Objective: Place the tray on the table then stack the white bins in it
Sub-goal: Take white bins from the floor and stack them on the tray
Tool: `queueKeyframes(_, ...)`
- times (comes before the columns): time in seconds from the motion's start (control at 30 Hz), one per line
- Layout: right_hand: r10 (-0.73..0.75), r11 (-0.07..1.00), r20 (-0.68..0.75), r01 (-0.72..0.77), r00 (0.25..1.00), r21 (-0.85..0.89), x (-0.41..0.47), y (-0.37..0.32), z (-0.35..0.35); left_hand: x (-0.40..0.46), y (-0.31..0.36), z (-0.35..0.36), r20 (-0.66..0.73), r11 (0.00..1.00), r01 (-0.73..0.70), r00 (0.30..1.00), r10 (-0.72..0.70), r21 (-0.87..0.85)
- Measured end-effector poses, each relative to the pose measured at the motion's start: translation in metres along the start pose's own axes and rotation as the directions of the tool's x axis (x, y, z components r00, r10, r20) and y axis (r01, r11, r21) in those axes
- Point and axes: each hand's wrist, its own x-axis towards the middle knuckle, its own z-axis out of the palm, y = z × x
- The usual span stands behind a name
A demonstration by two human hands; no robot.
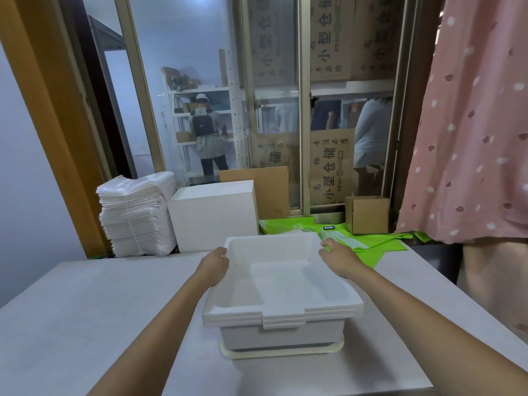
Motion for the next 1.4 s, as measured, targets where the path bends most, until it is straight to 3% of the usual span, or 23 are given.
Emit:
queueKeyframes(0.2, 0.024, 0.981, 0.055, -0.013, 0.998, -0.193, 0.016, -0.012, 0.001, 0.019, 0.017, -0.005, 0.019, 0.989, 0.017, 1.0, -0.02, 0.146)
queueKeyframes(0.5, 0.034, 0.971, 0.113, -0.007, 0.993, -0.238, 0.049, -0.019, 0.009, 0.06, 0.02, 0.0, 0.111, 0.965, 0.018, 0.993, -0.049, 0.262)
queueKeyframes(0.63, 0.0, 0.96, 0.072, 0.02, 0.997, -0.279, 0.055, -0.019, 0.013, 0.067, 0.016, 0.007, 0.046, 0.952, 0.015, 0.998, -0.031, 0.306)
queueKeyframes(0.73, -0.015, 0.958, 0.047, 0.028, 0.999, -0.286, 0.053, -0.017, 0.013, 0.066, 0.016, 0.01, 0.012, 0.957, 0.02, 1.0, -0.024, 0.29)
queueKeyframes(0.93, -0.011, 0.945, -0.012, 0.007, 1.0, -0.326, 0.029, -0.025, 0.002, 0.046, 0.021, -0.002, 0.074, 0.966, 0.051, 0.995, -0.072, 0.252)
queueKeyframes(1.03, -0.018, 0.925, 0.061, 0.04, 0.998, -0.377, -0.002, -0.023, -0.011, 0.01, 0.02, -0.012, 0.072, 0.984, 0.035, 0.996, -0.049, 0.177)
queueKeyframes(1.17, 0.005, 0.913, 0.106, 0.039, 0.994, -0.407, -0.058, -0.013, -0.018, -0.06, 0.007, -0.018, 0.17, 0.994, 0.015, 0.985, -0.033, 0.108)
queueKeyframes(1.4, 0.007, 0.943, 0.004, -0.005, 1.0, -0.332, -0.096, -0.014, -0.009, -0.112, 0.002, -0.009, 0.097, 0.997, 0.069, 0.993, -0.065, -0.043)
